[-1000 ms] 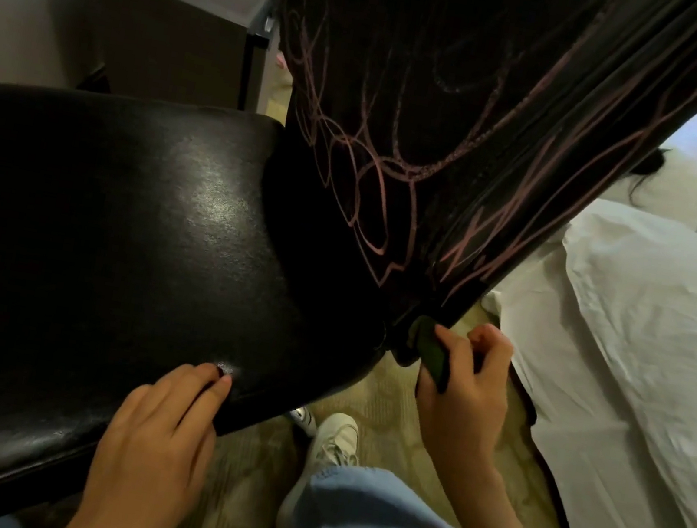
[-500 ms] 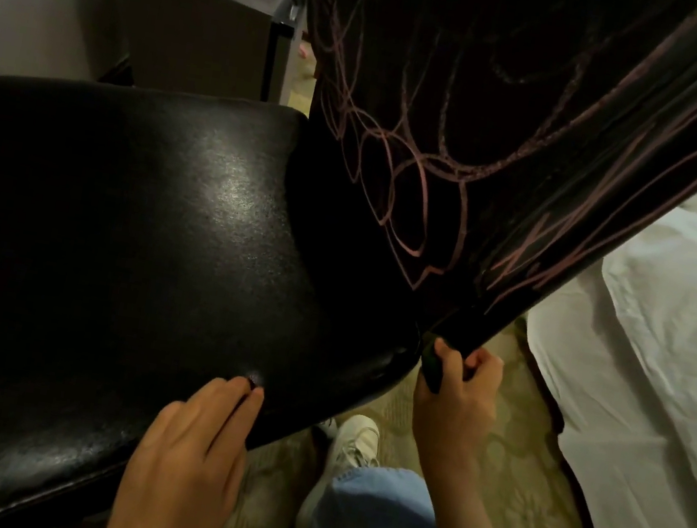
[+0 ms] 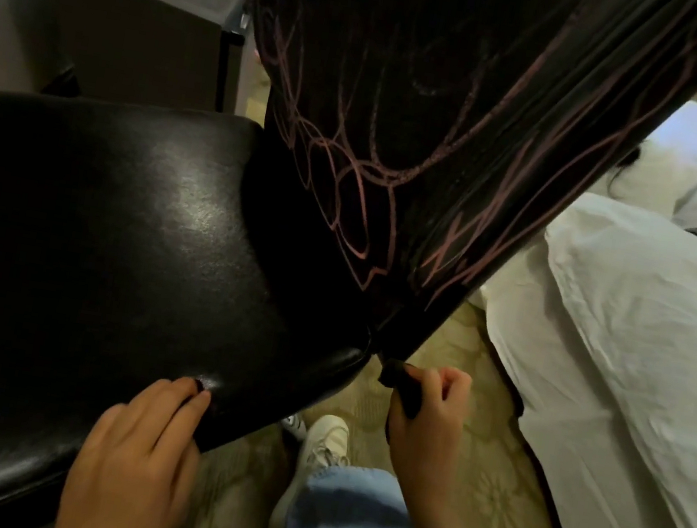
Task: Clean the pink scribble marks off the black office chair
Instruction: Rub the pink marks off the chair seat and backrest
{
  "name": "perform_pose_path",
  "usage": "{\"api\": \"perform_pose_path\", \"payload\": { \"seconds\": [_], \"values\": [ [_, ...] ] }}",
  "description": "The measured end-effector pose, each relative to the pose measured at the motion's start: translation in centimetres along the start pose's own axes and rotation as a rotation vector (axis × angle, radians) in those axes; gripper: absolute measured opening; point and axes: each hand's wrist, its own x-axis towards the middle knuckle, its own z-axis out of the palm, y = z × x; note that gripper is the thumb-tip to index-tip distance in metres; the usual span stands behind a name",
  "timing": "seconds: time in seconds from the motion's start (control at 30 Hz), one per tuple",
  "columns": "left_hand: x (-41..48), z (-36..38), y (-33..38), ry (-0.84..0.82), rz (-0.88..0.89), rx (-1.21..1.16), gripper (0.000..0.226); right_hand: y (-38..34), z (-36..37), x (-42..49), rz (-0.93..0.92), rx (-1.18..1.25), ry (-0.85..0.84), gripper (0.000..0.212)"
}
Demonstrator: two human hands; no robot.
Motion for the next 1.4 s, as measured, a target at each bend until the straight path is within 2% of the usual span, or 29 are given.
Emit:
{"api": "perform_pose_path", "payload": {
  "seconds": [0.1, 0.23, 0.37, 0.43, 0.5, 0.73, 0.93, 1.13, 1.27, 1.4],
  "values": [
    [0.0, -0.1, 0.0, -0.01, 0.001, 0.007, 0.046, -1.0, -1.5, 0.6, -0.085, 0.09, 0.168, 0.03],
    [-0.3, 0.0, -0.3, -0.036, 0.018, 0.013, 0.045, -0.8, 0.3, 2.4, -0.116, 0.051, 0.199, 0.025],
    [-0.2, 0.0, -0.5, -0.052, 0.044, 0.031, 0.046, 0.1, 2.8, 1.6, -0.12, -0.051, 0.047, 0.015],
    [-0.1, 0.0, -0.8, -0.059, 0.055, 0.032, 0.045, 0.4, 3.6, 0.3, -0.098, -0.053, -0.088, 0.017],
    [0.0, 0.0, -0.9, -0.074, 0.057, 0.022, 0.046, 0.2, 3.3, -0.4, -0.063, 0.0, -0.134, 0.023],
    [0.1, -0.6, -1.0, -0.07, 0.038, -0.031, 0.047, -5.3, -5.9, 3.8, -0.16, 0.142, 0.193, 0.024],
    [-0.1, -0.5, -1.1, -0.09, 0.051, 0.0, 0.049, -8.1, -12.6, 11.1, -0.244, 0.049, 0.413, 0.028],
    [0.1, -0.4, -1.1, -0.034, 0.072, -0.022, 0.047, -6.7, -11.6, 13.1, -0.326, -0.098, 0.32, 0.028],
    [0.0, -0.1, -1.1, -0.028, 0.073, -0.017, 0.047, -4.4, -9.2, 11.1, -0.351, -0.144, 0.272, 0.03],
    [0.0, 0.2, -1.0, -0.025, 0.073, -0.011, 0.047, -2.2, -6.6, 8.2, -0.344, -0.181, 0.149, 0.032]
  ]
}}
